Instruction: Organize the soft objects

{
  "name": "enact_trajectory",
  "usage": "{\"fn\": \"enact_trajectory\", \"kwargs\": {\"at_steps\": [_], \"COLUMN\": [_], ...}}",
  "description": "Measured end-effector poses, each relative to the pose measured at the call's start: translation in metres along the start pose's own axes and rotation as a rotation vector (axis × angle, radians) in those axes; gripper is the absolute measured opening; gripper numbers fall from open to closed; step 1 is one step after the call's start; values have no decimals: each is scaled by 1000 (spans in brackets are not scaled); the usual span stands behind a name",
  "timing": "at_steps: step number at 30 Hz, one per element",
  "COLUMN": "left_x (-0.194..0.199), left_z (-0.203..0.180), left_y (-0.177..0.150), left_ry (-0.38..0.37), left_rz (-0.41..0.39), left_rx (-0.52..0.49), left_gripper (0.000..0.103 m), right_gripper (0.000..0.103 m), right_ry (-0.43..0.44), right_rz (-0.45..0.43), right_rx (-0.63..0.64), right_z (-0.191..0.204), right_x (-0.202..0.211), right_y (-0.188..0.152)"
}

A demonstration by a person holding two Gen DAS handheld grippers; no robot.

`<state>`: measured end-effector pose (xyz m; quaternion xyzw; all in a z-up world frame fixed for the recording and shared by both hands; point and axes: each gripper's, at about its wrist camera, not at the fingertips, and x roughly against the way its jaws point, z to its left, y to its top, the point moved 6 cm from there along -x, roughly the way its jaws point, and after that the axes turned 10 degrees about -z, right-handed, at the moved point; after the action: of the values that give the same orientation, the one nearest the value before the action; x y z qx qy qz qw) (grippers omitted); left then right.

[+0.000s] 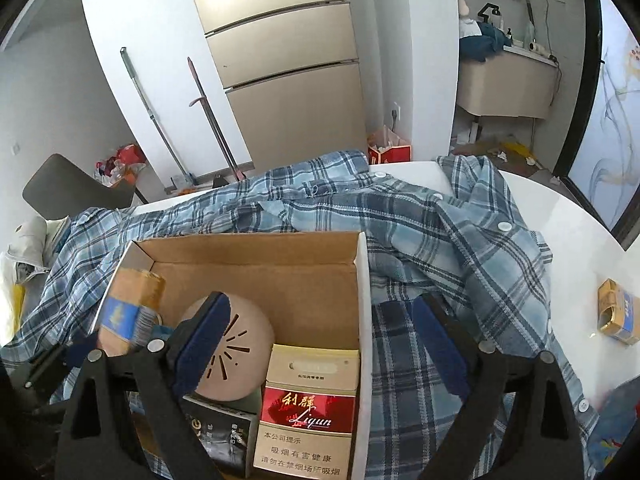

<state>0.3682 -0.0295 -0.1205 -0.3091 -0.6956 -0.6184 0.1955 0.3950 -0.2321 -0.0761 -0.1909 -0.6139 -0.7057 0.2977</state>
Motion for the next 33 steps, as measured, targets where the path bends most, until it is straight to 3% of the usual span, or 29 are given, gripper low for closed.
{"fn": "enact_trajectory", "kwargs": {"at_steps": [3,8,11,12,15,19,23,28,30,32,33], "left_x": [2,0,4,7,23,52,88,141,161,184,195], "left_z": [-5,-9,-10,-11,-13,-18,-20,-29,-31,-35,-37], "left_y": [-3,-3,0,2,13,29,46,69,74,76,77], "left_ry": [-1,-21,-19,-15,-9,4,19,14,13,5,1], "left_rz": [7,10,-22,-44,-148,-271,-391,-514,-559,-604,-632], "left_rx": [-17,-26,-29,-39,-58,-100,-112,-99,-100,-107,-114], "left_gripper": [56,68,70,70,86,87,87,87,91,103,103], "right_gripper": [92,92,92,92,92,92,93,97,97,103,103], "right_ry": [5,16,40,55,74,63,113,112,99,93,92], "right_rz": [-3,-20,-44,-56,-103,-179,-212,-344,-411,-471,-500], "right_rx": [0,-11,-32,-46,-56,-38,-44,2,19,31,34], "right_z": [0,0,0,0,2,4,12,21,22,21,20], "right_x": [1,6,12,14,27,48,69,116,138,159,168], "right_y": [0,2,6,7,16,29,40,58,63,66,67]}}
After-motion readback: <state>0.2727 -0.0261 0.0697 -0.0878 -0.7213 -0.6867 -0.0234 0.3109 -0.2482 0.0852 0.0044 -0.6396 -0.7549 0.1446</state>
